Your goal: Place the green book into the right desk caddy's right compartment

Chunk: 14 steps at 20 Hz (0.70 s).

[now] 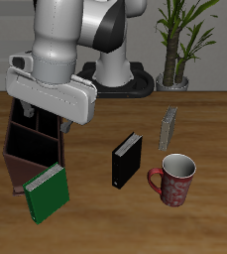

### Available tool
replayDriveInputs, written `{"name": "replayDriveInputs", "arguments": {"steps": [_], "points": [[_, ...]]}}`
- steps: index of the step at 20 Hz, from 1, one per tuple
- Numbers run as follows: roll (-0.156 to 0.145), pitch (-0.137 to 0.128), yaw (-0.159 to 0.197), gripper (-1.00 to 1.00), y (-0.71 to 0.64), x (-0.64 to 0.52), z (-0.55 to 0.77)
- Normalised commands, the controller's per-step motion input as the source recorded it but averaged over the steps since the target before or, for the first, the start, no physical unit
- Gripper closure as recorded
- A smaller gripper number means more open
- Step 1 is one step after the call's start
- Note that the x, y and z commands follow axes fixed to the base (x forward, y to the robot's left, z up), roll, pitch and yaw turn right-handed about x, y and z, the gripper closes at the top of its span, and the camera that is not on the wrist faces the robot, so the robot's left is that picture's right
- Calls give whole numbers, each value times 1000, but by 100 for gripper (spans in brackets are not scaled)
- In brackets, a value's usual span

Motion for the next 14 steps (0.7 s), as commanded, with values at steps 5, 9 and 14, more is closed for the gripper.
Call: {"name": "replayDriveInputs", "arguments": {"steps": [5,9,14], "points": [[-2,18,15,-100,6,61,-224],[-2,27,-2,-100,8,82,-263],[-2,17,1,-100,0,37,-171]]}}
